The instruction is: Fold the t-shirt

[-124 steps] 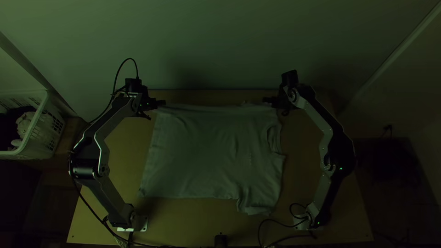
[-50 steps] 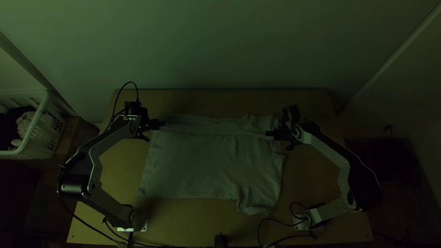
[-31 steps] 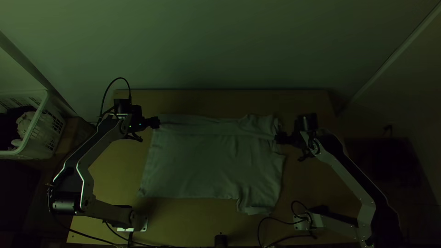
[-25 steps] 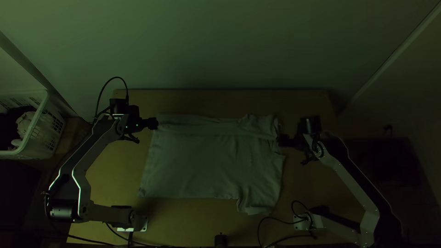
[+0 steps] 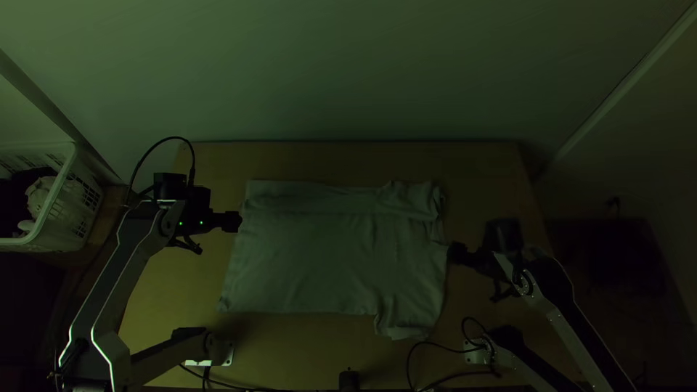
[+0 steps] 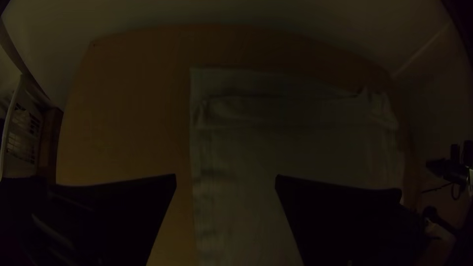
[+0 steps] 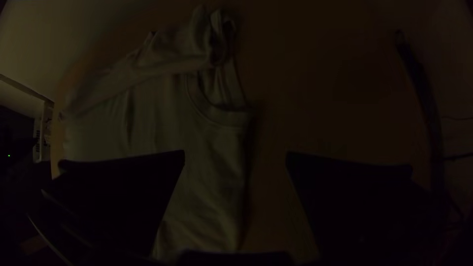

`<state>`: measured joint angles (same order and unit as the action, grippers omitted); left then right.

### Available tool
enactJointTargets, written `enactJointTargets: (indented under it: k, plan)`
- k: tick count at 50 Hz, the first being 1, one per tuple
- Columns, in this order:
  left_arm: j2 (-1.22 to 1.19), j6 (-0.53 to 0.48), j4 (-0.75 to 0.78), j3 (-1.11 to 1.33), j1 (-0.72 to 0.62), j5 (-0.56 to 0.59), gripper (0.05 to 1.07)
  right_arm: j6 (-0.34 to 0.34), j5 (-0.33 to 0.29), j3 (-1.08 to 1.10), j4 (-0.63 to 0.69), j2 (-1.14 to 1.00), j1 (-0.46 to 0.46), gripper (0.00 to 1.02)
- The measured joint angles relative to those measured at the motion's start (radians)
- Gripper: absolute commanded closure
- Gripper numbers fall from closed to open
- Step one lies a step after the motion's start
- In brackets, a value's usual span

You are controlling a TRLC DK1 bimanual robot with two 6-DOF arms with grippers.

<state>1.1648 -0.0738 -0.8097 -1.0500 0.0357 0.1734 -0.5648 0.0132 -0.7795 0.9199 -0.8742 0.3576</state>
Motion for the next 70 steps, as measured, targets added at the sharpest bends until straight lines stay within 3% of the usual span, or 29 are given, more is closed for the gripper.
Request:
enactJointTargets:
  k: [7,15,21,26,36,48,62,66,70]
  plan:
    - [-0.073,-0.055,-0.069,0.064,0.005,0.0,0.1,-0.078,-0.117,0.02,0.056,0.021,0.033,0.08]
    - [-0.091,-0.081,-0.152,0.079,0.013,-0.001,0.1,-0.115,-0.186,0.051,0.107,-0.002,0.063,0.08]
    - [-0.091,-0.084,-0.201,0.08,0.013,-0.001,0.1,-0.116,-0.21,0.088,0.116,-0.026,0.079,0.08]
    - [-0.091,-0.085,-0.232,0.08,0.013,-0.001,0.1,-0.116,-0.22,0.11,0.122,-0.03,0.096,0.19]
    - [-0.091,-0.119,-0.265,0.092,0.022,-0.002,0.1,-0.121,-0.225,0.138,0.123,-0.05,0.146,0.19]
    - [-0.091,-0.195,-0.306,0.145,0.053,-0.027,0.1,-0.124,-0.246,0.169,0.142,-0.095,0.188,0.33]
    - [-0.106,-0.238,-0.307,0.157,0.073,-0.027,0.1,-0.123,-0.303,0.171,0.14,-0.194,0.233,0.34]
    - [-0.11,-0.25,-0.307,0.158,0.08,-0.027,0.1,-0.123,-0.325,0.171,0.136,-0.225,0.245,0.47]
    - [-0.118,-0.268,-0.307,0.159,0.084,-0.032,0.1,-0.123,-0.333,0.171,0.116,-0.243,0.249,0.48]
